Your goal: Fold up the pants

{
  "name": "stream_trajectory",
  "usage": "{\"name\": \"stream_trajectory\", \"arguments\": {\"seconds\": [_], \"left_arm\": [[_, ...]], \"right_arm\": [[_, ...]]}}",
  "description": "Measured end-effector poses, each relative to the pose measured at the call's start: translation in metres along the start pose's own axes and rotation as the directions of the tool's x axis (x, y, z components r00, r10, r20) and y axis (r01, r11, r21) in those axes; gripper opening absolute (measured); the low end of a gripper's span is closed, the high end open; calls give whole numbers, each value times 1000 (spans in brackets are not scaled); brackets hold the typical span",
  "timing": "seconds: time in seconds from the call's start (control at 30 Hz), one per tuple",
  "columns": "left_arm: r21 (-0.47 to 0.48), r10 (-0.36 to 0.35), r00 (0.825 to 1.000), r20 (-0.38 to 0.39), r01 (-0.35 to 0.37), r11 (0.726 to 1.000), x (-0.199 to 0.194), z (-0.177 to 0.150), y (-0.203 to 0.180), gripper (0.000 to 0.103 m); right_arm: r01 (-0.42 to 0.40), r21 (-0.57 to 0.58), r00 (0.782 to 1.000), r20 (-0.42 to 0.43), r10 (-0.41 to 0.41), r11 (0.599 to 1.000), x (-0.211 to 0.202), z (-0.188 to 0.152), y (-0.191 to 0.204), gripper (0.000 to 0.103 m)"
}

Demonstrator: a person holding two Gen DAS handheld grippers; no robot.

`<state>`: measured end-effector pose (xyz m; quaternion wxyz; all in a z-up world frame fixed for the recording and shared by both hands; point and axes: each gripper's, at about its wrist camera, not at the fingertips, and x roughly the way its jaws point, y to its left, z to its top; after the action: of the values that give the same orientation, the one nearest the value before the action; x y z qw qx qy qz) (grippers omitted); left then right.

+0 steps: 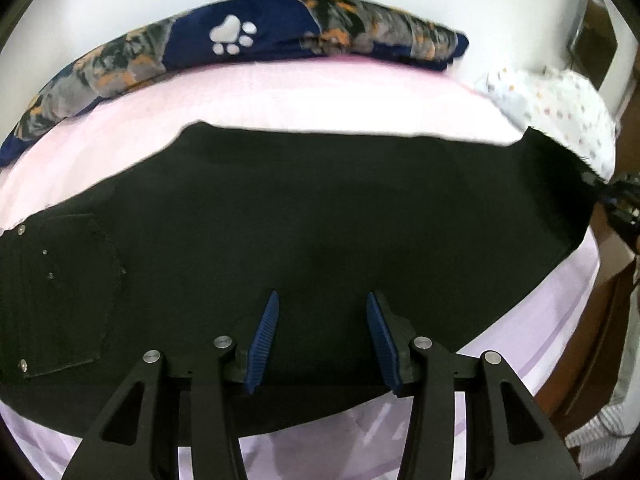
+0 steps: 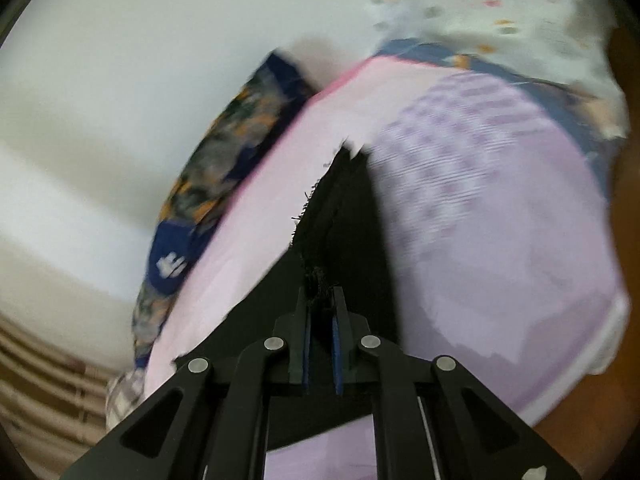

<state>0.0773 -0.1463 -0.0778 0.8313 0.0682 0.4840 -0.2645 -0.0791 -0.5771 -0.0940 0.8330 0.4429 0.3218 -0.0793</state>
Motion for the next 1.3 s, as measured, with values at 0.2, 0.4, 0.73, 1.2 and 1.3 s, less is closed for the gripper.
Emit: {"name": "stream_trajectory", "arguments": {"seconds": [0.2,0.4,0.73,1.2,1.3], "left_arm": [[-60,-4,999,37,6,998,-19,7,24,47],[-145,-1,999,50,8,989,-29,0,55,47],[-245,-162,986,44,168,955,-35,-6,87,47],[-284,-339,941,-23,319,904,-20,-4,85,47],[-313,-390,920,-44,358,880,-13,-5,86,47]], "right_arm": [[-119,-110,985,-134,104,987,52,-29,74,9],[-239,-187,940,-289,179,953,104,-73,138,9],[-306,-295,860,-493,130,905,149,-152,187,9],[-325,-491,824,-566,-13,808,148,-208,197,41],[-304,-505,849,-528,-11,808,131,-201,191,48]]}}
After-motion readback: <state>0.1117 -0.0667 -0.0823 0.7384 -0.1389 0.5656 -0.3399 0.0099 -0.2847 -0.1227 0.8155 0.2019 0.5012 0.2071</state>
